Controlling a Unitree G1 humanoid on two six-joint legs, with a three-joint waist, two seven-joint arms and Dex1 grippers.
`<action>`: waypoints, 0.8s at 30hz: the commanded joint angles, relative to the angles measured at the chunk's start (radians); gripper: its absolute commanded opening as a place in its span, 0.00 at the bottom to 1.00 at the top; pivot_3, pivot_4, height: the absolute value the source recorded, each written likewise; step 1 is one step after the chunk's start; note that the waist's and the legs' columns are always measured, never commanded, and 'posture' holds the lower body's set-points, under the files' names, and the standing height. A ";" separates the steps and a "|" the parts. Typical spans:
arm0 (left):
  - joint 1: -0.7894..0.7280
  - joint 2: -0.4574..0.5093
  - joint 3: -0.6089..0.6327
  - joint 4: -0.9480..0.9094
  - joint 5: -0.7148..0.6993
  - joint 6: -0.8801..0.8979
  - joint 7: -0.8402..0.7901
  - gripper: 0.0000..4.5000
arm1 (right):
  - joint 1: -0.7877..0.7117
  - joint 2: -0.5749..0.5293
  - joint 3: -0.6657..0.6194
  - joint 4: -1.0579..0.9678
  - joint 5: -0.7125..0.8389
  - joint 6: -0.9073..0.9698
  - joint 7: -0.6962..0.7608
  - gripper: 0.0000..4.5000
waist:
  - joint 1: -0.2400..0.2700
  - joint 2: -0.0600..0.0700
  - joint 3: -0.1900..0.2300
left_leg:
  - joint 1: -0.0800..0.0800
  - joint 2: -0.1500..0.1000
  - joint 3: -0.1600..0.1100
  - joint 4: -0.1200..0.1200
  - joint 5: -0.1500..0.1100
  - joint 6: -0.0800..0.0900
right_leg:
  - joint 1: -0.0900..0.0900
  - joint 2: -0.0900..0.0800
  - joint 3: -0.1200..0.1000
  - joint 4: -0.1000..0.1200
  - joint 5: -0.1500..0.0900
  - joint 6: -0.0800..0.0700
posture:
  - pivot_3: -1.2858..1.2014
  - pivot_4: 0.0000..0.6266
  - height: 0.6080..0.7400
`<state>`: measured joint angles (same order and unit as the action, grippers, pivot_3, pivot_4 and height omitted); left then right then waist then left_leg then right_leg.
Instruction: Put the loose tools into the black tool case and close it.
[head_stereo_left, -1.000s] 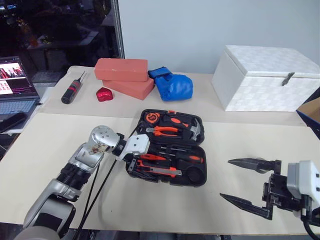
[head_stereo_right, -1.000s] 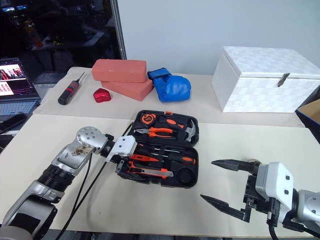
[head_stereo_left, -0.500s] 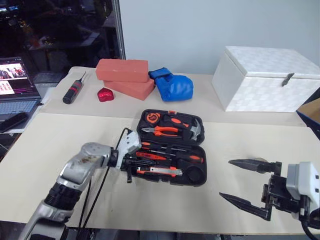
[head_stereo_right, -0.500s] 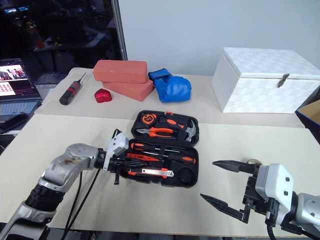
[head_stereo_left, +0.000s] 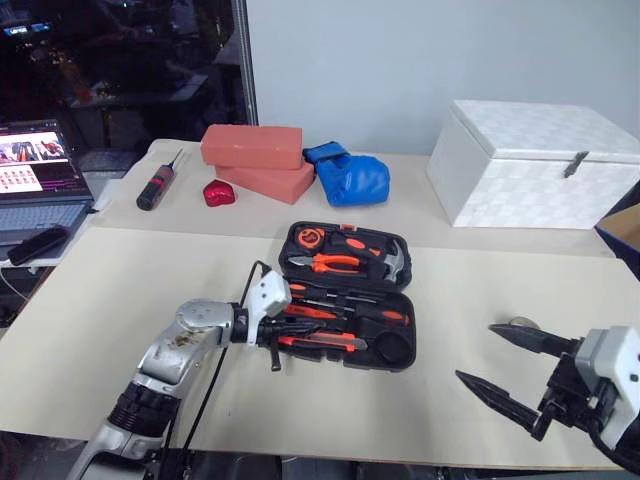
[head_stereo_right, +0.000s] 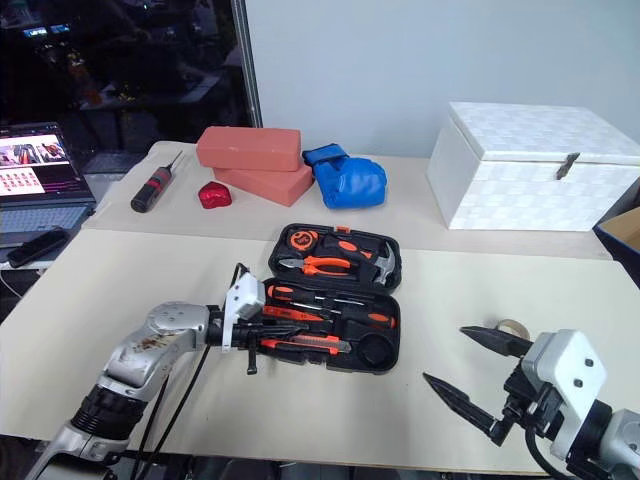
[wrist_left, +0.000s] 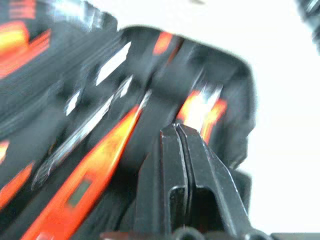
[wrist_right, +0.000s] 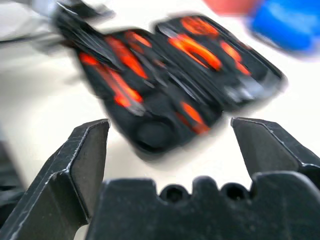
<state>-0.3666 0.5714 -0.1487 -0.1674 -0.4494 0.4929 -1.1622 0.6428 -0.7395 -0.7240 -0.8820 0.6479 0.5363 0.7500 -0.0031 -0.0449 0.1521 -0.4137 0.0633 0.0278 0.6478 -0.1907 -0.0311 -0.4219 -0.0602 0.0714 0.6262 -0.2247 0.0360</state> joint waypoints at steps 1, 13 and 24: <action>-0.068 0.045 0.044 -0.107 -0.112 0.086 -0.049 0.25 | -0.039 -0.100 0.002 0.071 -0.104 0.166 -0.109 1.00 | -0.006 0.000 0.000 | 0.000 0.000 0.000 0.000 0.000 0.000 | 0.000 0.000 0.000 0.000 0.000 0.000 | 0.52 0.24 0.97; -0.184 0.006 -0.020 -0.215 -0.164 0.186 0.014 0.92 | -0.557 -0.275 0.404 0.621 -0.230 0.317 -0.124 0.94 | -0.016 -0.001 0.002 | -0.002 -0.003 -0.001 -0.003 0.005 0.010 | 0.000 0.001 0.002 -0.001 -0.001 0.002 | 0.52 0.24 0.97; -0.175 -0.003 -0.008 -0.241 -0.169 0.182 0.062 0.92 | -0.688 -0.307 0.529 0.792 -0.295 0.303 -0.030 0.17 | -0.010 0.001 0.002 | -0.007 -0.006 -0.005 -0.002 0.004 0.011 | -0.001 0.001 0.002 -0.001 0.001 0.011 | 0.52 0.24 0.97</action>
<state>-0.5397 0.5672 -0.1762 -0.3758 -0.5960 0.6835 -1.1086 -0.0286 -1.0165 -0.1802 -0.0877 0.3654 0.8476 0.6990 -0.0132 -0.0441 0.1543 -0.4201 0.0573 0.0225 0.6455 -0.1867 -0.0202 -0.4230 -0.0594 0.0738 0.6258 -0.2239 0.0470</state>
